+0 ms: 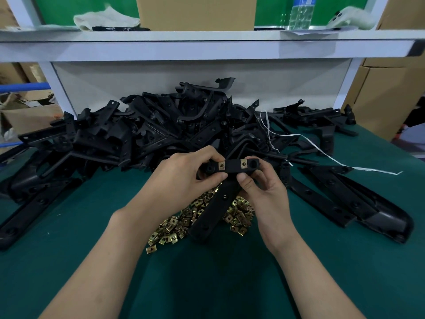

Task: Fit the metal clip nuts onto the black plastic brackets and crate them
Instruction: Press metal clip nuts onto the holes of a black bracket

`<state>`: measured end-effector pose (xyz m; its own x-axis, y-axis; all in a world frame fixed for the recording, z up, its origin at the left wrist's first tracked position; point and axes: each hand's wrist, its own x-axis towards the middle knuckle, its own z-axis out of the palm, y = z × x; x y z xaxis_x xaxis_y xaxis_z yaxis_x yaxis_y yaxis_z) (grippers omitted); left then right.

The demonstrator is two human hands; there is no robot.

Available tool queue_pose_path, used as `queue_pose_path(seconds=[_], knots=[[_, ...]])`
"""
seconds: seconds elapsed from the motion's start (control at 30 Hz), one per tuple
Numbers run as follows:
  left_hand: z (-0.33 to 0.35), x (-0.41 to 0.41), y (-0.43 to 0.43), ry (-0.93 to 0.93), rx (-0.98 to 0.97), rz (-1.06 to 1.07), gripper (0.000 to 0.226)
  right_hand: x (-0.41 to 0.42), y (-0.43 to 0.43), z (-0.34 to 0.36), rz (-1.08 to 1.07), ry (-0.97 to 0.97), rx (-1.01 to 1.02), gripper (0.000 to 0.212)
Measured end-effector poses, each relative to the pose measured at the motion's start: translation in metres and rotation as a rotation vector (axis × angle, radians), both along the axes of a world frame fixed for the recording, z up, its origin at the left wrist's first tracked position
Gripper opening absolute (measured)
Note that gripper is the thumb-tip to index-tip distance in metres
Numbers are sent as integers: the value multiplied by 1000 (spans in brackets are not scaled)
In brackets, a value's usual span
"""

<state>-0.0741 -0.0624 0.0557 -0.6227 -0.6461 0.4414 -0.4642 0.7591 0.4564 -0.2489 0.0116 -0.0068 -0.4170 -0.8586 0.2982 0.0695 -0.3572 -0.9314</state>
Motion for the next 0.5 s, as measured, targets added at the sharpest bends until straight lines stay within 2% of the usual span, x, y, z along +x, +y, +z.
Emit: queue_pose_path(seconds=[0.5], knots=[[6, 1, 3, -49, -55, 51, 29, 1, -1, 1, 9, -22, -8, 30]])
